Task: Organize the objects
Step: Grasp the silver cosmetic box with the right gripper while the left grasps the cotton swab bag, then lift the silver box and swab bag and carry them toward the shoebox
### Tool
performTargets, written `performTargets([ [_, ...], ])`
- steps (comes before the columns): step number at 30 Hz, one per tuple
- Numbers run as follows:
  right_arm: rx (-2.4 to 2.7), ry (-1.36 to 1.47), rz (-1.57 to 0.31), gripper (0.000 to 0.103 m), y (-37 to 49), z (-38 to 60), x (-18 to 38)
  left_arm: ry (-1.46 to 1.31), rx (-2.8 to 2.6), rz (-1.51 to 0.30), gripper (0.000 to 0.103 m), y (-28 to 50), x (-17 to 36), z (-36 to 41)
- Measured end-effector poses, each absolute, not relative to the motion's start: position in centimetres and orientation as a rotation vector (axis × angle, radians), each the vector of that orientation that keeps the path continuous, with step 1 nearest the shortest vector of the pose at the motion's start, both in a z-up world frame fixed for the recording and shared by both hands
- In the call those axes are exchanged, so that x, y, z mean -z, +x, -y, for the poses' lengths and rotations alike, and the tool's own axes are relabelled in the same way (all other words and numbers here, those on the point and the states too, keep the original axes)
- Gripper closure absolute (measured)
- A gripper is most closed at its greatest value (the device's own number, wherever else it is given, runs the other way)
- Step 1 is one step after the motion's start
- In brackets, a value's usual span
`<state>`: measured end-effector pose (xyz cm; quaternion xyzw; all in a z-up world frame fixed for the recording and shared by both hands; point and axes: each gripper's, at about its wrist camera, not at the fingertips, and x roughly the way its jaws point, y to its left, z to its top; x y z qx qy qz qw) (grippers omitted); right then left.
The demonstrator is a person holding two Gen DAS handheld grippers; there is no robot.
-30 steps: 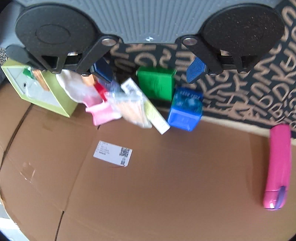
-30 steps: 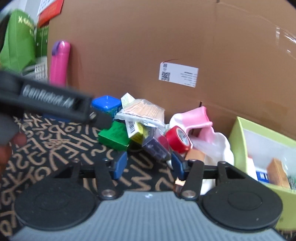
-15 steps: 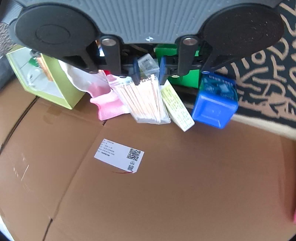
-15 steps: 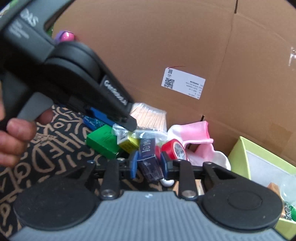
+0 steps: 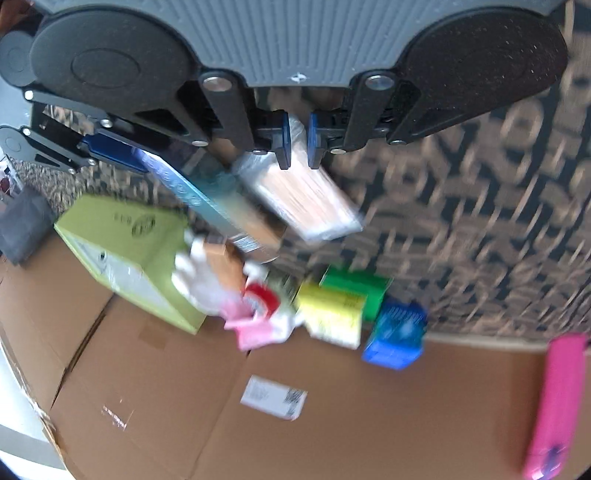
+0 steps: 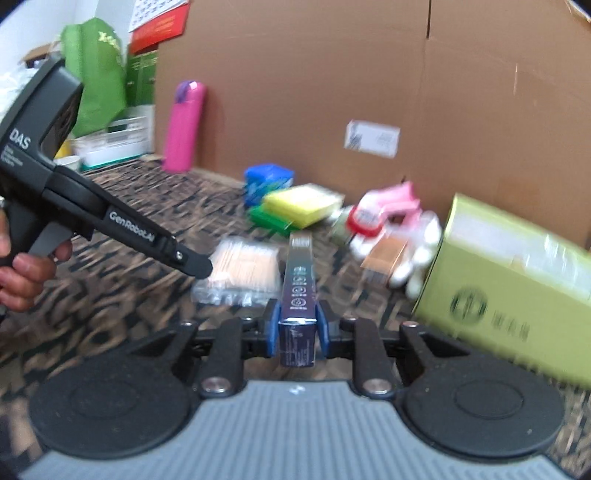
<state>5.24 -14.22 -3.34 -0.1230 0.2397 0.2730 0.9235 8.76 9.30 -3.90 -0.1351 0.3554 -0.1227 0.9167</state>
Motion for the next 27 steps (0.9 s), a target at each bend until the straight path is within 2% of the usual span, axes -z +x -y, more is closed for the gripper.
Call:
performTargets([
  [2,-0.607,-0.191,-0.545,0.081,3.8,15.0,3.9,-0.283,0.196,-0.749,0.090,6.9,4.3,-10.0],
  [4,-0.636,-0.112,-0.575,0.077,3.1,15.9,3.9,-0.325,0.179,-0.747,0.081,6.0,4.4,-10.8],
  [5,-0.639,-0.089,-0.580,0.072,3.1,16.1,3.8,-0.348,0.181,-0.749,0.064,5.8,4.1,-10.9],
  [6,-0.636,-0.077,-0.583,0.060,3.2,16.2,3.7,-0.364,0.178,-0.742,0.044,5.9,3.9,-10.9],
  [7,-0.626,-0.067,-0.575,0.056,3.4,16.2,3.6,-0.362,0.171,-0.722,0.038,6.0,3.6,-10.8],
  [11,-0.611,-0.042,-0.541,0.056,3.8,15.7,3.3,-0.258,0.156,-0.661,0.036,6.7,2.8,-9.0],
  [15,-0.592,-0.089,-0.494,0.057,4.1,14.6,3.4,-0.281,0.173,-0.675,0.036,7.7,2.9,-8.7],
  [24,-0.374,0.033,-0.547,0.058,7.5,18.5,4.9,-0.276,0.157,-0.677,0.036,8.5,3.1,-8.5],
  [27,-0.421,-0.032,-0.499,0.046,6.5,17.8,4.5,-0.252,0.160,-0.687,0.035,9.2,3.4,-7.7],
])
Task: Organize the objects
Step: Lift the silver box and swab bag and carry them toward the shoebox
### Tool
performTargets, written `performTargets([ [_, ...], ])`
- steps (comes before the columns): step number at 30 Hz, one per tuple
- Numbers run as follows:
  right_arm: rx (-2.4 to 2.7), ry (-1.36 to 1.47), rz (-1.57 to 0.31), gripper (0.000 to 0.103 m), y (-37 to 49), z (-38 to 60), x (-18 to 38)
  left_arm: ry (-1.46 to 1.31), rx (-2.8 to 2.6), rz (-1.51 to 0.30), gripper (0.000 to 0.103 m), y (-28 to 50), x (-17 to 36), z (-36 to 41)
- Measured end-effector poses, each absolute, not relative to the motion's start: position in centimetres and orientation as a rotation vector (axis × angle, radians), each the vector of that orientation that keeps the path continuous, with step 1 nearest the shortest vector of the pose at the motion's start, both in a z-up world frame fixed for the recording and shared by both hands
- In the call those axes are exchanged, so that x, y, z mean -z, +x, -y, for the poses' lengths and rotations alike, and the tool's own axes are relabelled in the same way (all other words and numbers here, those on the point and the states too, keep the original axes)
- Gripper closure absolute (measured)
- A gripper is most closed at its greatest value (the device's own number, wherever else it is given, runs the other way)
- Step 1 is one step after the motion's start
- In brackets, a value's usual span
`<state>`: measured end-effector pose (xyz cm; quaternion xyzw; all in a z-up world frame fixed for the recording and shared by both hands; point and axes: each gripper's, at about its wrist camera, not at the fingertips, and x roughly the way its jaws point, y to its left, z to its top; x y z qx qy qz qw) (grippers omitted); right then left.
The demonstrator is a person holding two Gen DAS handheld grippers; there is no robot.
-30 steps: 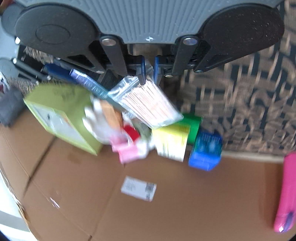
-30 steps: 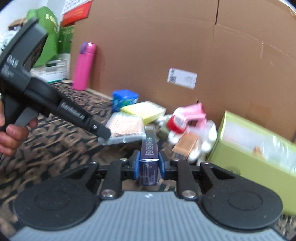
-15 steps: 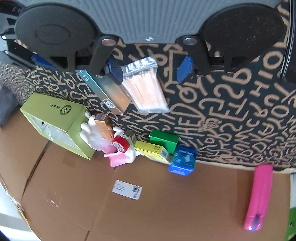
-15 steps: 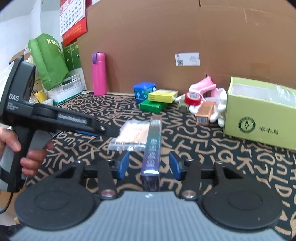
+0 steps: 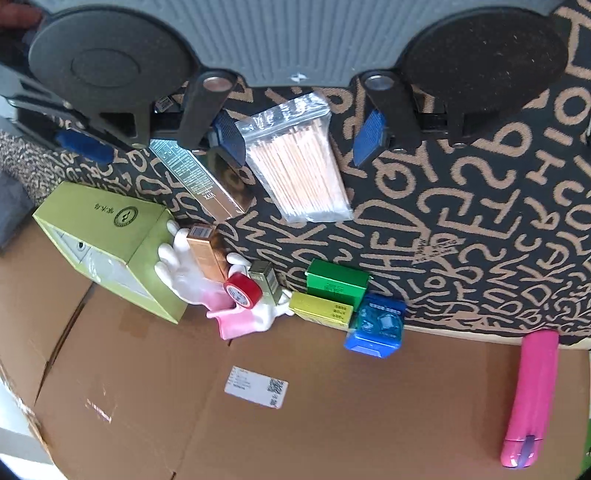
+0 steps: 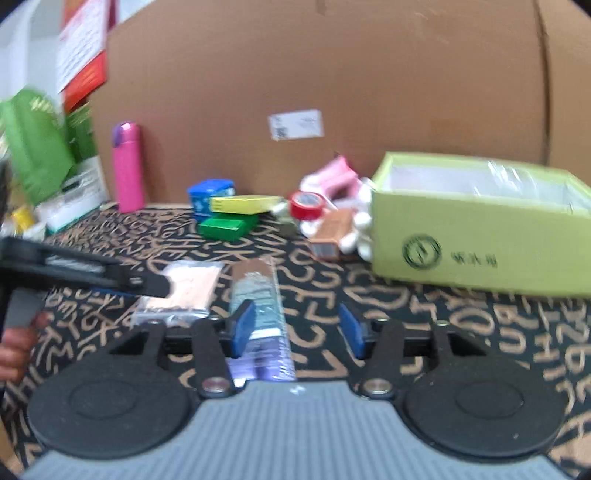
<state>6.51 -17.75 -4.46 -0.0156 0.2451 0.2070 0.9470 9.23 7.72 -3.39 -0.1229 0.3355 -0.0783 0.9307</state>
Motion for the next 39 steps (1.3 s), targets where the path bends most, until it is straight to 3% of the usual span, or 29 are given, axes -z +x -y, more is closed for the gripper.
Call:
performTargets([
  [6,-0.483,-0.073,-0.537,0.046,7.3,15.7,5.3,-0.196,0.175,-0.703,0.032,11.2,4.0,-5.4],
  [9,-0.481,-0.050,-0.569,0.063,7.6,16.0,5.5,-0.167,0.166,-0.695,0.030,12.3,4.3,-4.6],
  [14,-0.419,-0.073,-0.613,0.064,6.0,17.6,5.5,-0.047,0.157,-0.671,0.030,13.3,4.7,-2.9],
  [16,-0.416,-0.073,-0.628,0.064,5.1,18.4,5.7,0.033,0.163,-0.657,0.038,13.2,4.9,-2.1],
  [18,-0.412,-0.076,-0.649,0.064,4.6,18.9,5.7,0.063,0.190,-0.642,0.054,12.7,4.9,-1.8],
  [22,-0.414,-0.072,-0.635,0.057,4.8,18.9,5.3,0.019,0.244,-0.673,0.061,11.4,4.5,-2.6],
  [25,-0.427,-0.071,-0.619,0.053,5.6,18.2,5.1,-0.003,0.269,-0.684,0.061,10.2,4.3,-2.9],
  [27,-0.421,-0.091,-0.624,0.053,6.3,17.5,5.3,0.004,0.282,-0.688,0.050,10.1,4.3,-2.8],
  [32,-0.407,-0.098,-0.648,0.053,7.5,16.7,6.0,0.028,0.259,-0.686,0.042,10.8,4.5,-1.9],
  [34,-0.398,-0.093,-0.653,0.064,7.6,16.8,6.5,0.043,0.256,-0.672,0.045,10.8,4.8,-1.8],
  [36,-0.403,-0.071,-0.651,0.064,7.5,17.3,6.4,0.065,0.259,-0.664,0.061,10.7,4.7,-1.8],
  [39,-0.415,-0.043,-0.655,0.065,7.2,18.0,6.3,0.027,0.287,-0.681,0.073,10.4,4.4,-2.3],
])
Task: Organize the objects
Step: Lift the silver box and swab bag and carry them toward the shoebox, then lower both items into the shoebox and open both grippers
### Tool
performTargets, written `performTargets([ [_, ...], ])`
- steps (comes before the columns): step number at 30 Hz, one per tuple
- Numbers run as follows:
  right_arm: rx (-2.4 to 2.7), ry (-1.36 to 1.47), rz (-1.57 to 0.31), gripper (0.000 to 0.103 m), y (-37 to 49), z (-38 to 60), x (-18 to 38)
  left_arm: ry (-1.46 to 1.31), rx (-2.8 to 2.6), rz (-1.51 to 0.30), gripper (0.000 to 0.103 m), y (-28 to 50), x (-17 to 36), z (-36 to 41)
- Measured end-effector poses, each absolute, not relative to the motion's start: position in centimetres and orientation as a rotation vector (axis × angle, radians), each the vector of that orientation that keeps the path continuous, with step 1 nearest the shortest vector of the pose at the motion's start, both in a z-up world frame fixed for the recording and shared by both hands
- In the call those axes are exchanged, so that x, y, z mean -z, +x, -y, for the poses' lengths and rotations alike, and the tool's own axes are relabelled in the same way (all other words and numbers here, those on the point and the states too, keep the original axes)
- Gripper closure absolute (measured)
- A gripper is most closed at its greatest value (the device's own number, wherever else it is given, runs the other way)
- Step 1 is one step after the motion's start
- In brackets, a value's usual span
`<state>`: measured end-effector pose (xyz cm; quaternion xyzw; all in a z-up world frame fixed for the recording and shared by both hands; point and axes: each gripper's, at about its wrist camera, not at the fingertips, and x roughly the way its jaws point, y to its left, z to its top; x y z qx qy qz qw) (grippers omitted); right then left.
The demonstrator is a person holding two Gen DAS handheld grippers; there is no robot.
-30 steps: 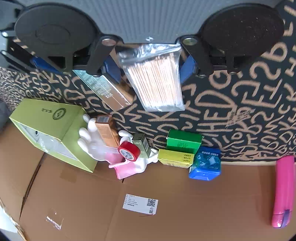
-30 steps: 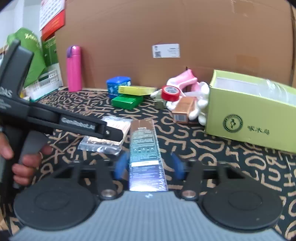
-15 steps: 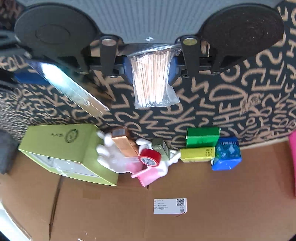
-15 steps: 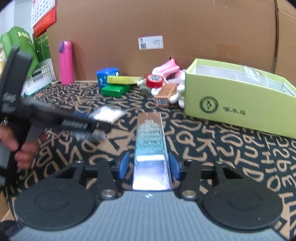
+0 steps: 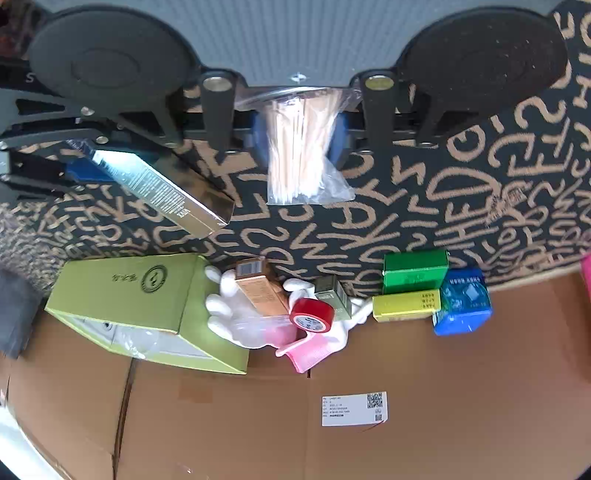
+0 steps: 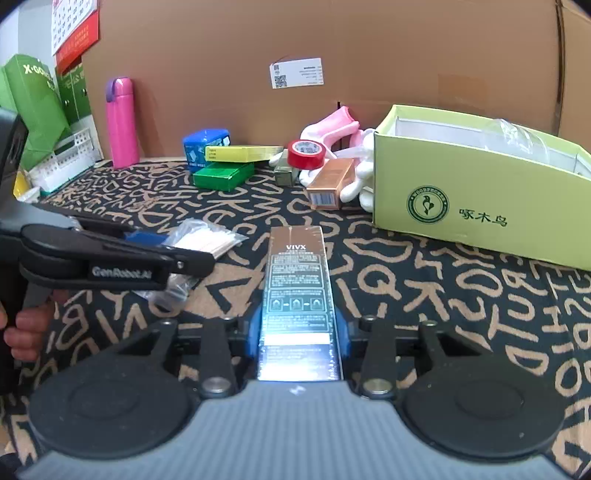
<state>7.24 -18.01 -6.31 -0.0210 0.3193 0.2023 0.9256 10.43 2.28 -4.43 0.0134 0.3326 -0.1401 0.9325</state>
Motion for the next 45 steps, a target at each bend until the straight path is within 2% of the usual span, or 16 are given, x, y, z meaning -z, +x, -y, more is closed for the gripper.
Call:
performTargets([
  [6,-0.438,0.038,-0.616,0.065,5.5,20.4,4.7,-0.030,0.350,-0.681,0.078,9.7,3.0,-1.9],
  [14,-0.341,0.048,-0.491,0.065,5.3,25.6,0.0,-0.060,0.474,-0.527,0.078,11.0,-3.1,2.1],
  [24,-0.086,0.025,-0.364,0.065,12.7,32.9,-5.1,-0.064,0.494,-0.453,0.078,17.8,-7.1,9.3],
  [32,0.010,0.006,-0.334,0.065,19.0,34.7,-3.7,-0.052,0.465,-0.490,0.078,22.4,-5.9,12.4],
  [40,0.060,-0.021,-0.424,0.064,22.4,35.7,0.6,-0.053,0.458,-0.526,0.077,24.0,-3.2,13.3],
  [41,0.061,-0.031,-0.436,0.061,22.7,35.8,1.0,-0.072,0.473,-0.507,0.068,23.9,-2.9,13.0],
  [42,0.061,-0.057,-0.446,0.049,22.9,35.8,1.4,-0.094,0.495,-0.490,0.044,23.7,-2.7,12.9],
  [43,0.070,-0.082,-0.444,0.039,22.8,35.7,1.6,-0.116,0.496,-0.479,0.030,23.5,-2.6,12.6],
  [44,0.066,-0.099,-0.433,0.038,22.4,35.6,1.7,-0.130,0.476,-0.463,0.017,23.0,-2.5,12.3],
  [45,0.060,-0.103,-0.423,0.033,22.1,35.4,1.7,-0.133,0.452,-0.437,0.017,22.3,-2.5,12.0],
])
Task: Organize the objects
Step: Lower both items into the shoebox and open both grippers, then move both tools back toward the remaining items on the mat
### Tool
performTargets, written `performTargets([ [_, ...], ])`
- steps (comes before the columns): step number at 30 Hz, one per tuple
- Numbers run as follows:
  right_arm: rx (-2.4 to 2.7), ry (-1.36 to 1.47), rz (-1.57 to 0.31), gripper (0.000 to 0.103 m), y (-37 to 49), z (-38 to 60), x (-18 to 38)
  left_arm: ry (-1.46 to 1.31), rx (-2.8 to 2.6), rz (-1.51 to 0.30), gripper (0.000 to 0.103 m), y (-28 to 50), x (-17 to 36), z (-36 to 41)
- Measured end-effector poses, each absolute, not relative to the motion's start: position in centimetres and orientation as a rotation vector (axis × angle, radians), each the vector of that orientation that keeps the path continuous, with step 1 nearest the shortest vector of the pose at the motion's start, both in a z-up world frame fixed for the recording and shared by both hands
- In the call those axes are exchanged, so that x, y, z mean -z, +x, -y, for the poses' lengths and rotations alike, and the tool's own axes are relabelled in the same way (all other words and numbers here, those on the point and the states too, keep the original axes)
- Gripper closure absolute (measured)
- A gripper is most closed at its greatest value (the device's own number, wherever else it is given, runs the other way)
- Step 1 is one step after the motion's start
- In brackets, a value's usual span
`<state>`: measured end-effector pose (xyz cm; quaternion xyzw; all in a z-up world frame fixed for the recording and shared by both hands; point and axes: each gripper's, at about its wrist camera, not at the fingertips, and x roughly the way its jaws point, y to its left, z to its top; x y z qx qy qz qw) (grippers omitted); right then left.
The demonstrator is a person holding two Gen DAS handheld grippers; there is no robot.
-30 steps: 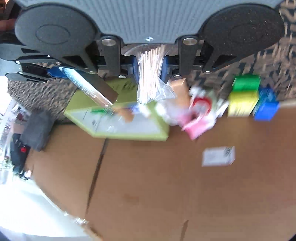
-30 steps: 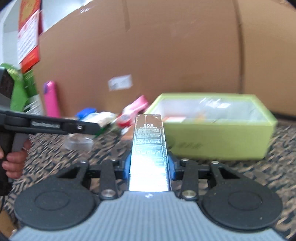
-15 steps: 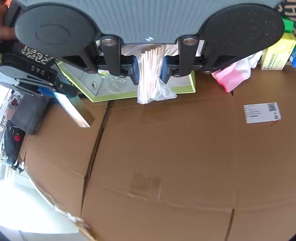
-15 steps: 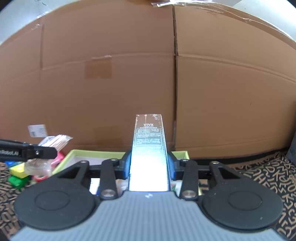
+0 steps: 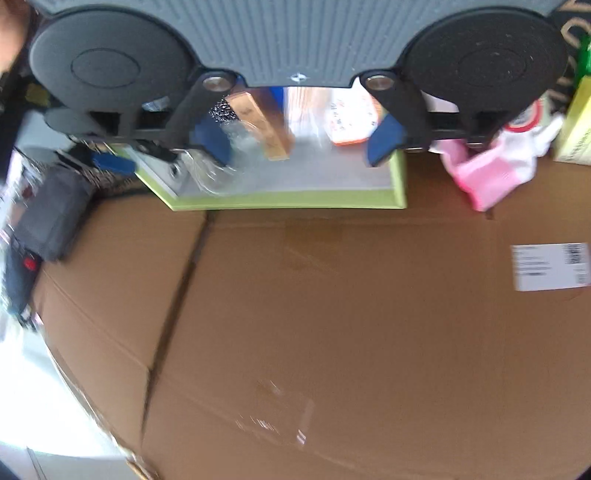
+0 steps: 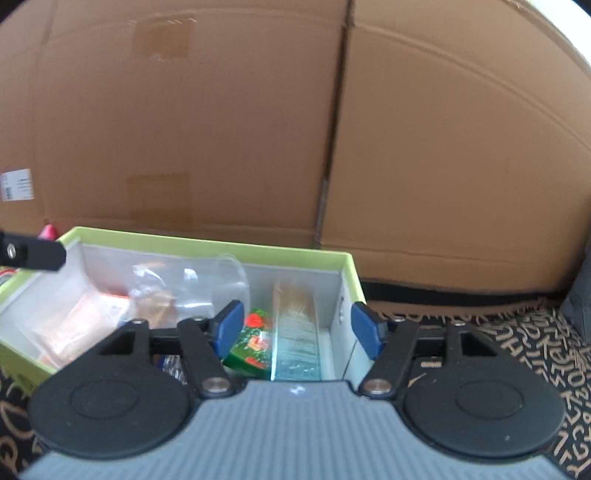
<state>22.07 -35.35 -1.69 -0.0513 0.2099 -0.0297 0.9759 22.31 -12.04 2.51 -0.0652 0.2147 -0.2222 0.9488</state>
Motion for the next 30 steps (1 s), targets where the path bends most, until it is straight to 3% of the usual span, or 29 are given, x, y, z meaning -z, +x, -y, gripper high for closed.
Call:
performTargets([
  [3,0.062,-0.112,-0.395,0.015,20.7,34.8,1.6,-0.119,0.424,-0.420,0.017,20.9,-2.6,11.5],
  [7,0.037,-0.112,-0.366,0.000,18.4,34.5,0.7,-0.160,0.404,-0.451,0.016,20.3,-2.8,10.2],
  [18,-0.099,-0.097,-0.315,0.000,11.0,30.7,-3.3,-0.170,0.323,-0.503,0.014,13.4,-3.3,5.7],
  [30,-0.322,-0.045,-0.486,0.000,6.7,22.7,2.3,-0.261,0.112,-0.675,0.012,9.3,2.8,-2.9],
])
